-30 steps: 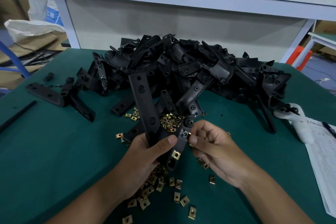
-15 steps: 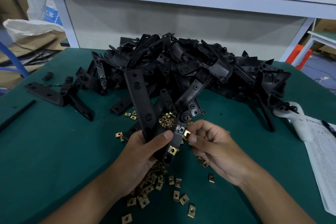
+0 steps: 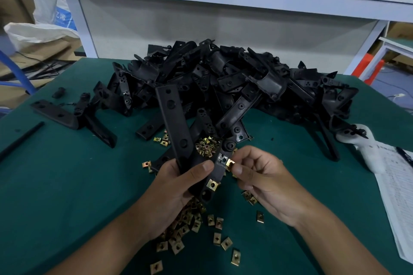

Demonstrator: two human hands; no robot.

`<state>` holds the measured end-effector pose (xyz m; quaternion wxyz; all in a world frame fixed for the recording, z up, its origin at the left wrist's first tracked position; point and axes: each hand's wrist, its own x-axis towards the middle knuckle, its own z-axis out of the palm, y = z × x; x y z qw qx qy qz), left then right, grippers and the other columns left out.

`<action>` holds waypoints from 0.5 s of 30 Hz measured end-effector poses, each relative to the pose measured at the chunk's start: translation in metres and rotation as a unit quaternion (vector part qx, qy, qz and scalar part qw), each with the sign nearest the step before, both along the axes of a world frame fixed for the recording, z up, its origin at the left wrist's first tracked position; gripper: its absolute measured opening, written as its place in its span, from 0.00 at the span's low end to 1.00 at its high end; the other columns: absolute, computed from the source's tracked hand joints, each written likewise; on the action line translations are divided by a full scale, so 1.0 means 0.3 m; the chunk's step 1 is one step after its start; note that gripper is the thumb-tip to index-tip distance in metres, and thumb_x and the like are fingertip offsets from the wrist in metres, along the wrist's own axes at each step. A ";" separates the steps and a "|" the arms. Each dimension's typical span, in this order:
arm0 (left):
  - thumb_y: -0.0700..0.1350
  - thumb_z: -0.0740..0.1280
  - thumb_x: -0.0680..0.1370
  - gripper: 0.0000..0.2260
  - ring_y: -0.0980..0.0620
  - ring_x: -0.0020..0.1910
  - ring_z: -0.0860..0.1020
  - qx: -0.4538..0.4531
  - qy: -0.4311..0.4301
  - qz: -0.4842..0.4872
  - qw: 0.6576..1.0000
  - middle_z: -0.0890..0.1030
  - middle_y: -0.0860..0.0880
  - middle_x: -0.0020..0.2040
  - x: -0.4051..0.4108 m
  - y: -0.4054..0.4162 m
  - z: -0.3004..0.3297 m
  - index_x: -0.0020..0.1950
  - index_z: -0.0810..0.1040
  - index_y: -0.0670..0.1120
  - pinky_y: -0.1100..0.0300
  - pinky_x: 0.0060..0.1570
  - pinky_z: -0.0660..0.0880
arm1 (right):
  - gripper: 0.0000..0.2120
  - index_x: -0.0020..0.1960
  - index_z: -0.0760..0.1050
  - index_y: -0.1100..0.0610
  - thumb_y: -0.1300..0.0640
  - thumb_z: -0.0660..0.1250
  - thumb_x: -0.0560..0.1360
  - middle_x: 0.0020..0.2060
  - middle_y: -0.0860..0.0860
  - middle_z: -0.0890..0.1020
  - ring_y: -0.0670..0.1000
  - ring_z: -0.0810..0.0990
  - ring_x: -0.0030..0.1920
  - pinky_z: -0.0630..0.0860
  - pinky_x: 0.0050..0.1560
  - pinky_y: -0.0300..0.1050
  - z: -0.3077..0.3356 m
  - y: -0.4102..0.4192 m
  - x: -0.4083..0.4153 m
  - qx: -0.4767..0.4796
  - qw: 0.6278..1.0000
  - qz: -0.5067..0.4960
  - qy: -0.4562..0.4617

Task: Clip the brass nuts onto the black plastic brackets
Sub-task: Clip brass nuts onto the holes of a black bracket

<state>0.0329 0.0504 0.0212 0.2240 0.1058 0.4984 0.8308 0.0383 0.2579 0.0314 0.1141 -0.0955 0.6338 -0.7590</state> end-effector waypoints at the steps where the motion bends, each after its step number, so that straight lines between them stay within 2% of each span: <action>1: 0.56 0.79 0.71 0.17 0.51 0.54 0.84 -0.003 0.003 -0.004 1.000 0.86 0.46 0.55 0.000 -0.001 0.001 0.55 0.86 0.47 0.62 0.48 0.80 | 0.07 0.44 0.83 0.47 0.59 0.73 0.72 0.33 0.42 0.79 0.40 0.74 0.32 0.70 0.33 0.34 -0.001 0.001 0.000 0.009 1.000 -0.002 0.003; 5: 0.56 0.79 0.71 0.17 0.53 0.51 0.84 -0.017 0.006 -0.005 1.000 0.86 0.48 0.52 -0.002 -0.005 0.005 0.53 0.86 0.48 0.63 0.46 0.79 | 0.08 0.46 0.83 0.47 0.60 0.75 0.71 0.35 0.45 0.80 0.40 0.75 0.32 0.70 0.33 0.33 0.001 0.005 -0.003 0.009 1.000 0.003 0.006; 8: 0.57 0.80 0.69 0.16 0.55 0.47 0.85 -0.021 0.011 -0.010 1.000 0.86 0.49 0.49 -0.006 -0.010 0.003 0.50 0.87 0.49 0.64 0.43 0.79 | 0.11 0.49 0.81 0.51 0.58 0.77 0.68 0.36 0.47 0.82 0.41 0.77 0.33 0.70 0.33 0.33 -0.003 0.008 -0.003 -0.016 1.000 0.009 -0.006; 12: 0.57 0.79 0.70 0.17 0.52 0.54 0.84 -0.026 0.012 -0.037 0.999 0.86 0.48 0.54 -0.008 -0.013 -0.006 0.54 0.86 0.49 0.62 0.49 0.79 | 0.18 0.55 0.75 0.59 0.58 0.76 0.69 0.36 0.47 0.82 0.41 0.77 0.33 0.70 0.33 0.33 -0.007 -0.003 0.001 -0.020 1.000 0.016 -0.013; 15: 0.57 0.77 0.72 0.13 0.53 0.54 0.84 -0.035 0.037 -0.021 0.998 0.86 0.49 0.52 -0.007 -0.009 -0.018 0.51 0.87 0.51 0.62 0.51 0.79 | 0.21 0.55 0.74 0.62 0.58 0.77 0.66 0.35 0.49 0.82 0.41 0.77 0.32 0.70 0.32 0.32 -0.001 -0.004 0.002 -0.038 0.999 0.000 -0.019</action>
